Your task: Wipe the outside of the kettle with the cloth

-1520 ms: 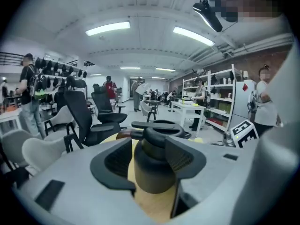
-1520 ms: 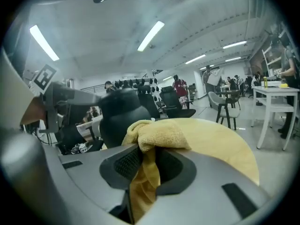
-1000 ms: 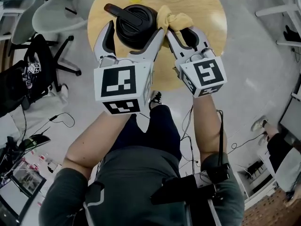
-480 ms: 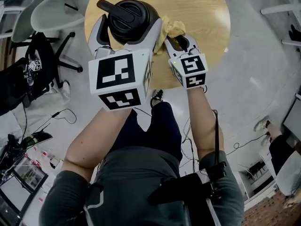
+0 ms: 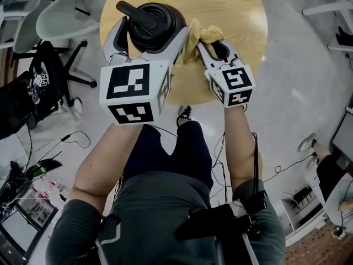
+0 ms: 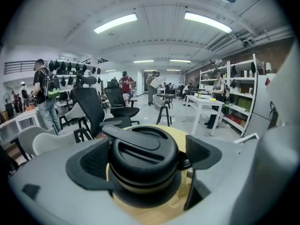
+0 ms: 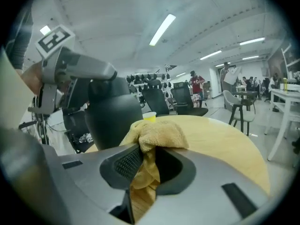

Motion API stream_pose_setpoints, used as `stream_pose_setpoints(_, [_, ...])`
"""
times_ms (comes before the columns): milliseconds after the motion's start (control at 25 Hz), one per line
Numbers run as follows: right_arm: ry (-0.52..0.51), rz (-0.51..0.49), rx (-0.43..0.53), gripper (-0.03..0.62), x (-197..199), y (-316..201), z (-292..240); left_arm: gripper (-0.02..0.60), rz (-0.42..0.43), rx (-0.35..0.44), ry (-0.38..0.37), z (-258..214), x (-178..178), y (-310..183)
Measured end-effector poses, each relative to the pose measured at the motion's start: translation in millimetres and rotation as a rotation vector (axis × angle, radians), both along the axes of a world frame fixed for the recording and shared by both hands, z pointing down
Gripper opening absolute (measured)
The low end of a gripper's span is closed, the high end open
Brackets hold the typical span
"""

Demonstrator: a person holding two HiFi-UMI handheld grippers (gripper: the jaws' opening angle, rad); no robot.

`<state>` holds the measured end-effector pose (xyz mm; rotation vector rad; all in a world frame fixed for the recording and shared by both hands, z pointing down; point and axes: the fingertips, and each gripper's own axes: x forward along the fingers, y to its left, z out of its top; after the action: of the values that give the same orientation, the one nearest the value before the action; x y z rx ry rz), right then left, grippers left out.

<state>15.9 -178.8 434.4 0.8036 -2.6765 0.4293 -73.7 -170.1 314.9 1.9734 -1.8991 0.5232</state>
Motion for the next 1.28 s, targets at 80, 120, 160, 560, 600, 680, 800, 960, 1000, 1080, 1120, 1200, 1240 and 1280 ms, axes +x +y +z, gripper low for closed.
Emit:
stream_pose_setpoints(80, [-0.039,0.024,0.022,0.095,1.7,-7.0,-21.8,0.489,0.044,-0.018,0.003,2.2,-3.2,-0.1])
stream_pose_setpoints(120, [-0.053,0.032,0.038,0.095,1.6,-10.3,-33.3,0.491,0.075,-0.030,0.004,3.6,-4.7,-0.2])
stream_pose_setpoints(160, [-0.065,0.033,0.055,0.095,0.4,-12.9,-45.2,0.491,0.109,-0.042,0.004,5.1,-6.1,0.0])
stream_pose_setpoints(560, [-0.165,-0.090,0.142,0.095,-39.9,-4.9,-124.6,0.489,0.428,-0.094,0.002,11.4,-15.9,8.5])
stream_pose_setpoints(600, [-0.151,-0.108,0.141,0.095,-45.2,-3.2,-119.5,0.488,0.465,-0.091,0.007,10.9,-16.9,9.6])
stream_pose_setpoints(680, [-0.127,-0.124,0.131,0.095,-50.2,-1.9,-105.3,0.488,0.520,-0.091,0.006,9.6,-14.9,9.3])
stream_pose_setpoints(800, [-0.156,-0.075,0.090,0.095,-43.3,-5.6,-86.0,0.488,0.522,-0.102,0.000,7.6,-10.7,7.4])
stream_pose_setpoints(960, [-0.077,-0.020,0.032,0.095,-34.6,-12.7,-38.7,0.488,0.490,-0.083,0.002,5.7,-11.6,7.0])
stream_pose_setpoints(1000, [-0.055,-0.017,0.013,0.095,-35.0,-12.4,-24.6,0.488,0.480,-0.073,0.000,5.2,-11.8,7.5])
stream_pose_setpoints(1080, [-0.012,-0.016,-0.016,0.095,-35.4,-9.9,0.2,0.488,0.456,-0.067,-0.007,4.2,-11.3,9.1])
stream_pose_setpoints(1120, [0.008,-0.017,-0.025,0.095,-35.4,-8.5,10.4,0.489,0.439,-0.070,-0.013,3.7,-11.1,9.7])
stream_pose_setpoints(1200, [0.060,-0.020,-0.025,0.095,-34.7,-6.5,27.6,0.489,0.386,-0.079,-0.024,3.0,-10.6,9.5])
stream_pose_setpoints(1240, [0.094,-0.023,-0.012,0.095,-33.8,-5.6,34.8,0.489,0.349,-0.083,-0.026,3.0,-10.4,8.9])
stream_pose_setpoints(1280, [0.131,-0.027,0.009,0.095,-32.7,-4.6,40.6,0.489,0.309,-0.085,-0.027,3.4,-10.1,8.0])
